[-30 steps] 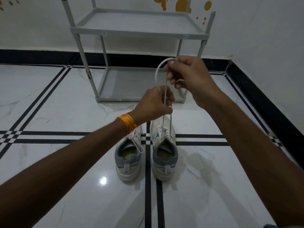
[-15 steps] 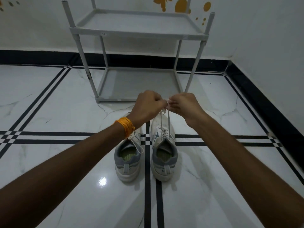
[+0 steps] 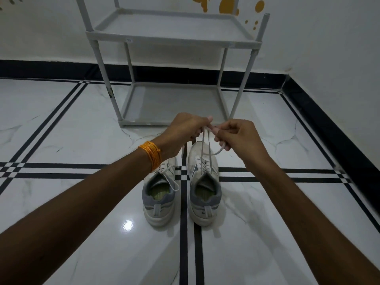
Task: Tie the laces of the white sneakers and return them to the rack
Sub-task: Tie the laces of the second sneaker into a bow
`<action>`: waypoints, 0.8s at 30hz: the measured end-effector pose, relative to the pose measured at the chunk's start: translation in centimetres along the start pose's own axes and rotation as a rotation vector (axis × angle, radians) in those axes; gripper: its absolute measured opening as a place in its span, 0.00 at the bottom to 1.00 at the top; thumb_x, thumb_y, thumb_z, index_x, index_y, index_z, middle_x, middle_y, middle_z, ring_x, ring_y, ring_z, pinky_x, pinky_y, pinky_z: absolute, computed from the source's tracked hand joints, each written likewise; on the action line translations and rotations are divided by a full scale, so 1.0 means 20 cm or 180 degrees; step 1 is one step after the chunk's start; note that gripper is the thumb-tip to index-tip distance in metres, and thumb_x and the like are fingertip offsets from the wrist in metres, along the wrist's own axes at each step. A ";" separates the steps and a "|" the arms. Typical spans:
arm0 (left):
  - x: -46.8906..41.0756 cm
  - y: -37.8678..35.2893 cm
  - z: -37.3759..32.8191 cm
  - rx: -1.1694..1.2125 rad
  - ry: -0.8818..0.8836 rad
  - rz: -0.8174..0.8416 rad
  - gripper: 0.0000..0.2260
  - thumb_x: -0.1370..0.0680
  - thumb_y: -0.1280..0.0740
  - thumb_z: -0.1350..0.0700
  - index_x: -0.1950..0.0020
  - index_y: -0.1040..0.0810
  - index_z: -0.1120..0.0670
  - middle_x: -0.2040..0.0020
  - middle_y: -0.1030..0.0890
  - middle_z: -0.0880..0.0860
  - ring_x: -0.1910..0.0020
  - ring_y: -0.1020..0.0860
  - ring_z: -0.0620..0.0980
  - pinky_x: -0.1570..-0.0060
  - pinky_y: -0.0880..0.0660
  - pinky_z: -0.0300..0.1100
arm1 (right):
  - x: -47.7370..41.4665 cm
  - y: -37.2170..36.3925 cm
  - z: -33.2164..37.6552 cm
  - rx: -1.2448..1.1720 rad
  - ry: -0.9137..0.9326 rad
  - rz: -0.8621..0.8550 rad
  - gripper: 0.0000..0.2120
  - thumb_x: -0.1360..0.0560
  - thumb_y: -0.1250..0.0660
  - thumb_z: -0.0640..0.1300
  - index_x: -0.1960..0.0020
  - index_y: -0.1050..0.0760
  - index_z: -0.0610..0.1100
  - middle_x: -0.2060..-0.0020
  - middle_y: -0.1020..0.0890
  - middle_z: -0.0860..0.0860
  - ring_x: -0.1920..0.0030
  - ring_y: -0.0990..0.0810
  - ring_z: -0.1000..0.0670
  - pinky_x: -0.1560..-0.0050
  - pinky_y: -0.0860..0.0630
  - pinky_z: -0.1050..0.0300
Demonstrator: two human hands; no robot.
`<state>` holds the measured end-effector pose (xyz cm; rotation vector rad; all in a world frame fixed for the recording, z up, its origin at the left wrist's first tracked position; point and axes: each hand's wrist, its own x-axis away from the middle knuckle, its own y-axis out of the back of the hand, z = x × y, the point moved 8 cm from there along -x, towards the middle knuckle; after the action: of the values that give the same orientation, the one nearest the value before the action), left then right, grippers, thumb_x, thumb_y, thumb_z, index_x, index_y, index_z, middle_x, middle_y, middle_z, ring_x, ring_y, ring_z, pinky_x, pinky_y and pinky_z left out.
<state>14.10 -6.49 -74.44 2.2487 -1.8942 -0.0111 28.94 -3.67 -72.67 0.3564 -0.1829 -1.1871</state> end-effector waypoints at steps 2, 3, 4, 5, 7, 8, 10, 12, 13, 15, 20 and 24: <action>0.02 0.04 0.01 -0.0182 -0.0301 -0.0223 0.13 0.21 0.34 0.52 0.48 0.17 0.60 0.65 0.25 0.45 0.66 0.28 0.40 0.63 0.31 0.34 | -0.02 0.08 0.00 0.0630 0.0240 -0.0353 0.04 0.25 0.30 0.42 0.54 0.18 0.41 0.66 0.16 0.48 0.67 0.20 0.54 0.64 0.24 0.62; 0.02 0.07 0.02 -0.0268 -0.0385 -0.0347 0.11 0.22 0.33 0.53 0.46 0.17 0.59 0.62 0.22 0.45 0.65 0.27 0.37 0.61 0.31 0.33 | -0.02 0.11 0.01 0.1011 0.0407 -0.0567 0.04 0.24 0.30 0.41 0.55 0.18 0.41 0.65 0.17 0.49 0.66 0.20 0.53 0.63 0.25 0.63; 0.03 0.11 0.05 -0.0406 -0.0463 -0.0476 0.09 0.22 0.33 0.54 0.45 0.18 0.58 0.59 0.21 0.45 0.62 0.25 0.37 0.59 0.30 0.34 | -0.02 0.15 0.00 0.1344 0.0526 -0.0739 0.04 0.24 0.31 0.40 0.55 0.19 0.40 0.65 0.17 0.49 0.65 0.20 0.53 0.63 0.26 0.65; 0.03 0.17 0.07 -0.0714 -0.0564 -0.0632 0.08 0.22 0.32 0.57 0.46 0.18 0.57 0.57 0.20 0.46 0.61 0.24 0.38 0.58 0.29 0.34 | -0.03 0.17 -0.03 0.1612 0.0565 -0.0848 0.05 0.23 0.33 0.38 0.55 0.19 0.40 0.65 0.18 0.49 0.65 0.21 0.52 0.63 0.28 0.66; 0.04 0.30 0.13 -0.1822 -0.0717 -0.1084 0.07 0.24 0.32 0.61 0.47 0.18 0.57 0.61 0.20 0.49 0.65 0.25 0.42 0.63 0.32 0.33 | -0.05 0.21 -0.16 0.2159 0.0413 -0.0923 0.07 0.23 0.37 0.35 0.56 0.20 0.37 0.64 0.18 0.45 0.64 0.20 0.47 0.64 0.28 0.61; 0.06 0.38 0.18 -0.2331 -0.0697 -0.1314 0.07 0.25 0.32 0.62 0.49 0.18 0.56 0.62 0.19 0.52 0.66 0.25 0.45 0.64 0.32 0.35 | -0.06 0.22 -0.24 0.2422 0.0288 -0.0911 0.08 0.24 0.39 0.33 0.57 0.21 0.36 0.63 0.18 0.43 0.63 0.20 0.44 0.64 0.27 0.57; 0.08 0.49 0.30 -0.3109 -0.0433 -0.1483 0.07 0.26 0.32 0.62 0.51 0.17 0.56 0.59 0.16 0.57 0.61 0.22 0.55 0.60 0.31 0.40 | -0.05 0.24 -0.41 0.2731 -0.0009 -0.0805 0.09 0.26 0.42 0.29 0.62 0.26 0.34 0.64 0.19 0.39 0.63 0.20 0.41 0.66 0.30 0.55; 0.10 0.50 0.43 -0.3743 -0.0083 -0.1195 0.07 0.24 0.35 0.59 0.50 0.17 0.56 0.54 0.16 0.58 0.54 0.20 0.58 0.55 0.26 0.46 | -0.02 0.24 -0.55 0.2817 -0.0330 -0.0558 0.08 0.26 0.41 0.30 0.62 0.26 0.35 0.62 0.18 0.39 0.64 0.21 0.42 0.66 0.31 0.55; 0.11 0.46 0.48 -0.4026 -0.0027 -0.0951 0.08 0.23 0.36 0.56 0.48 0.19 0.56 0.51 0.17 0.57 0.53 0.20 0.58 0.54 0.25 0.47 | -0.01 0.22 -0.60 0.2902 -0.0431 -0.0378 0.07 0.25 0.40 0.31 0.60 0.24 0.35 0.60 0.18 0.39 0.62 0.20 0.43 0.65 0.30 0.55; 0.13 0.33 0.50 -0.4426 -0.0301 -0.0636 0.10 0.22 0.36 0.51 0.44 0.22 0.54 0.44 0.21 0.56 0.55 0.19 0.56 0.57 0.25 0.47 | 0.02 0.15 -0.64 0.3071 -0.0435 -0.0012 0.07 0.24 0.37 0.36 0.53 0.20 0.37 0.54 0.16 0.42 0.56 0.19 0.43 0.60 0.25 0.54; 0.08 -0.06 0.41 -0.3525 -0.1063 -0.0119 0.16 0.24 0.33 0.60 0.36 0.23 0.54 0.39 0.21 0.55 0.47 0.20 0.56 0.49 0.23 0.48 | 0.03 -0.08 -0.53 0.2369 -0.0059 0.0527 0.12 0.26 0.32 0.41 0.43 0.19 0.42 0.46 0.16 0.45 0.46 0.19 0.44 0.46 0.24 0.53; 0.03 -0.19 0.51 -0.2917 -0.0595 0.0324 0.13 0.23 0.34 0.59 0.39 0.21 0.58 0.41 0.18 0.58 0.42 0.21 0.58 0.41 0.25 0.49 | 0.07 -0.23 -0.53 0.2075 -0.0242 0.0899 0.08 0.28 0.27 0.45 0.52 0.17 0.41 0.55 0.15 0.45 0.55 0.18 0.47 0.54 0.23 0.54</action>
<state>16.47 -8.00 -84.85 1.5463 -1.5822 -0.8986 28.90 -4.59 -84.31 0.8260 -0.6713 -0.8372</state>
